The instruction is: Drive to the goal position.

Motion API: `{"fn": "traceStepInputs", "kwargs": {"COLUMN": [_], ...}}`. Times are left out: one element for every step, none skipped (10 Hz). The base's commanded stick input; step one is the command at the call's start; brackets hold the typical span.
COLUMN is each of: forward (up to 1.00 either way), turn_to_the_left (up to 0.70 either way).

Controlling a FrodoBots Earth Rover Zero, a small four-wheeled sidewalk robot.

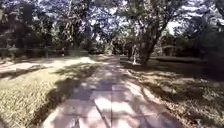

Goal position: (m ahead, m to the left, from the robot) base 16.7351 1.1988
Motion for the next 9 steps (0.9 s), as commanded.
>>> {"fn": "traceStepInputs", "kwargs": {"forward": [0.5, 0.5, 0.5, 0.5, 0.5, 0.5, 0.5, 0.5, 0.5], "turn_to_the_left": [-0.5, 0.0, 0.0, 0.0, 0.0, 0.0, 0.0, 0.0, 0.0]}}
